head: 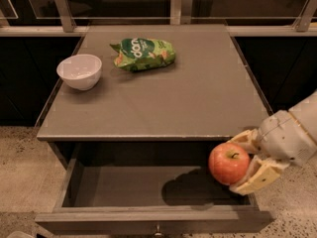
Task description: Place apple into top drawer
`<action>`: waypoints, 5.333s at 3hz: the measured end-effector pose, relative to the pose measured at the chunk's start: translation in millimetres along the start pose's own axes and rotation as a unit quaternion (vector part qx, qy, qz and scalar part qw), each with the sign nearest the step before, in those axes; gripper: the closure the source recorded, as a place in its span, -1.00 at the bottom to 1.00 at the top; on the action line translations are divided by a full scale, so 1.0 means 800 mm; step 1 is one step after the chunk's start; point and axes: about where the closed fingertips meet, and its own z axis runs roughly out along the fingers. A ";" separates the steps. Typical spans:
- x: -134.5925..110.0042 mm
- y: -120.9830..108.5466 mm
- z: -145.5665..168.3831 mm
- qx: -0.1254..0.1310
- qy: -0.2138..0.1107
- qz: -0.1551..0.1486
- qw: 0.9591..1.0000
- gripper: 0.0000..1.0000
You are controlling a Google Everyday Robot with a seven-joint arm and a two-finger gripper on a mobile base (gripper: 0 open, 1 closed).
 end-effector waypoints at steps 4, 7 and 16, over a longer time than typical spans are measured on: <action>0.056 0.067 0.113 -0.010 0.028 0.077 0.997 1.00; 0.059 0.032 0.123 0.074 0.036 0.096 0.992 1.00; 0.006 -0.078 0.197 0.190 0.093 0.135 0.968 1.00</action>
Offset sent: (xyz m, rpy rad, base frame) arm -0.0283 0.0177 -0.0338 0.0197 0.0409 -0.0111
